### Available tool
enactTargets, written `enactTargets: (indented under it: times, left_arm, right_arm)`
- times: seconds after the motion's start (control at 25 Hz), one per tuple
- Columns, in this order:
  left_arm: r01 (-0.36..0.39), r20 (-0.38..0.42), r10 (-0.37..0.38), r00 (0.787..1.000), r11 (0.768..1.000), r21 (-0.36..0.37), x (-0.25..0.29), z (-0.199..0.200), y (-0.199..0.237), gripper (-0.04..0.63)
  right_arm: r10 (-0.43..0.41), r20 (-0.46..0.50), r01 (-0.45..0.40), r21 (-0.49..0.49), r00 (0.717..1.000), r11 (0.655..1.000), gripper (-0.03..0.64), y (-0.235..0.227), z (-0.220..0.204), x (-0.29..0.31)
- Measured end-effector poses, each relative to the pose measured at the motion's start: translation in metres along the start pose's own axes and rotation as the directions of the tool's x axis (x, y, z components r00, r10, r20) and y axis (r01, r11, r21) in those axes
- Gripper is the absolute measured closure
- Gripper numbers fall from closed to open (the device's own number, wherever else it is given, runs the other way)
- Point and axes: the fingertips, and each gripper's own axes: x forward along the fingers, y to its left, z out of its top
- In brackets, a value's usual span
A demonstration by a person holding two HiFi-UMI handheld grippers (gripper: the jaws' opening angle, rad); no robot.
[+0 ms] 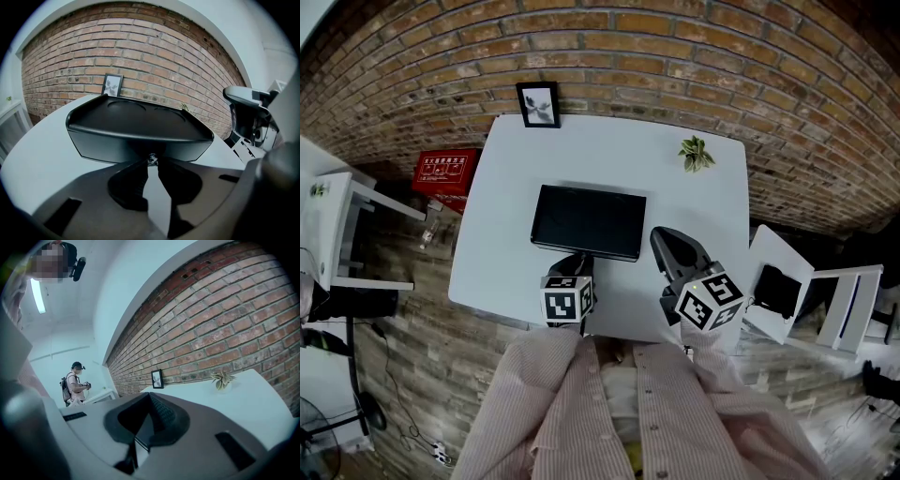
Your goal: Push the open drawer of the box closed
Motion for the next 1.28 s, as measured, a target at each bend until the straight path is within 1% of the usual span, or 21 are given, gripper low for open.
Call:
enactTargets:
  times: [0.08, 0.12, 0.2, 0.32, 0.52, 0.64, 0.88, 0.96, 1.08, 1.28]
  left_arm:
    - [-0.003, 0.017, 0.003, 1.0, 1.0, -0.003, -0.001, 0.0, 0.0, 0.526]
    - [-0.006, 0.029, 0.006, 1.0, 1.0, 0.0, -0.002, 0.0, 0.0, 0.513]
    - [-0.009, 0.063, 0.009, 0.998, 1.0, 0.005, -0.006, 0.002, 0.0, 0.46]
    - [-0.004, 0.115, 0.003, 0.993, 1.0, 0.014, -0.015, 0.006, -0.002, 0.495]
    - [-0.023, 0.2, 0.014, 0.98, 0.999, 0.04, -0.04, 0.014, -0.002, 0.584]
    - [-0.043, 0.254, 0.023, 0.967, 0.996, 0.074, -0.058, 0.023, -0.002, 0.595]
    - [-0.082, 0.386, 0.044, 0.921, 0.993, 0.083, -0.102, 0.052, 0.001, 0.6]
    - [-0.093, 0.425, 0.054, 0.903, 0.993, 0.071, -0.117, 0.06, 0.003, 0.6]
    - [-0.111, 0.471, 0.073, 0.879, 0.992, 0.053, -0.136, 0.068, 0.008, 0.6]
    - [-0.122, 0.534, 0.078, 0.842, 0.991, 0.047, -0.164, 0.077, 0.012, 0.6]
  right_arm:
    - [0.002, -0.001, -0.002, -0.001, 1.0, 1.0, 0.614, 0.0, -0.001, 0.0]
    - [0.004, -0.002, -0.004, -0.001, 1.0, 1.0, 0.614, 0.001, -0.001, 0.0]
    - [0.008, -0.004, -0.008, -0.003, 1.0, 1.0, 0.614, 0.003, -0.002, 0.0]
    - [0.016, -0.006, -0.016, -0.006, 1.0, 1.0, 0.614, 0.004, -0.002, -0.001]
    - [0.029, -0.007, -0.029, -0.014, 1.0, 0.999, 0.614, 0.01, -0.002, -0.003]
    - [0.039, -0.006, -0.039, -0.021, 0.999, 0.999, 0.614, 0.014, -0.002, -0.004]
    - [0.052, 0.0, -0.052, -0.037, 0.999, 0.998, 0.614, 0.02, 0.001, -0.008]
    - [0.055, 0.007, -0.055, -0.043, 0.998, 0.998, 0.614, 0.021, 0.004, -0.01]
    - [0.058, 0.018, -0.057, -0.051, 0.998, 0.997, 0.614, 0.023, 0.008, -0.011]
    - [0.06, 0.04, -0.058, -0.063, 0.997, 0.996, 0.614, 0.024, 0.013, -0.013]
